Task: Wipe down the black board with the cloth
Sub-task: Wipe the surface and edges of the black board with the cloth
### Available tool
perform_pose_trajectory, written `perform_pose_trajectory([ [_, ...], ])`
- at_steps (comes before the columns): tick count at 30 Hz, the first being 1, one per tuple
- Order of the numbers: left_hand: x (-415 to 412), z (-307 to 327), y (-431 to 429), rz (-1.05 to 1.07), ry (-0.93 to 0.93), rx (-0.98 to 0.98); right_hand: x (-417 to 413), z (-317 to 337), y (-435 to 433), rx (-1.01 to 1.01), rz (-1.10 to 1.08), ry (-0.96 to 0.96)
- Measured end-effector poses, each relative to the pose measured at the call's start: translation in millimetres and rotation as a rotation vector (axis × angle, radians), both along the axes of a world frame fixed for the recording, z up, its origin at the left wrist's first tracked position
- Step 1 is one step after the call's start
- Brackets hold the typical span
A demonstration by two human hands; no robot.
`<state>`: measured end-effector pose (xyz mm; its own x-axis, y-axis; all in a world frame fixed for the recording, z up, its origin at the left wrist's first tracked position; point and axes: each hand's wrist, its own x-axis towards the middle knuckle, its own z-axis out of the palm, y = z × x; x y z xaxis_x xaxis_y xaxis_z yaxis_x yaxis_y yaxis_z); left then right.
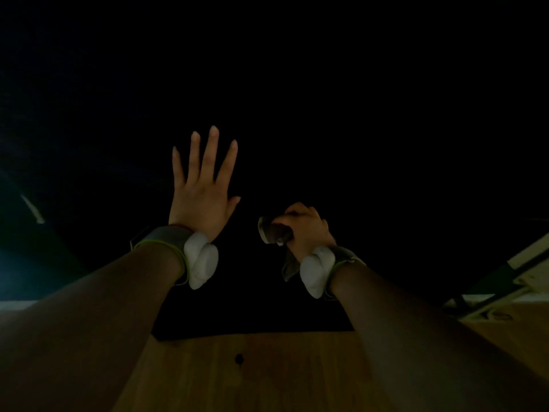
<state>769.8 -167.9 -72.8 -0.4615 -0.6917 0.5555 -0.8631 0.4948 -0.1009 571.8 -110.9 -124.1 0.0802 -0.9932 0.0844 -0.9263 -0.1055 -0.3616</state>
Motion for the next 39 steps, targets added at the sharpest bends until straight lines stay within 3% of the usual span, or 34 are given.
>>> perform_pose_trajectory([
  [6, 19, 43, 19, -0.064, -0.015, 0.086, 4, 76, 25, -0.185, -0.042, -0.173],
  [19, 42, 179, 43, 0.007, 0.120, 0.253, 33, 211, 61, -0.321, -0.161, -0.072],
  [27, 50, 270, 72, -0.090, 0.218, 0.318, 32, 294, 79, -0.420, -0.148, -0.122],
  [39, 41, 369, 66, -0.063, 0.269, 0.083, 28, 417, 80, -0.587, -0.100, -0.161],
])
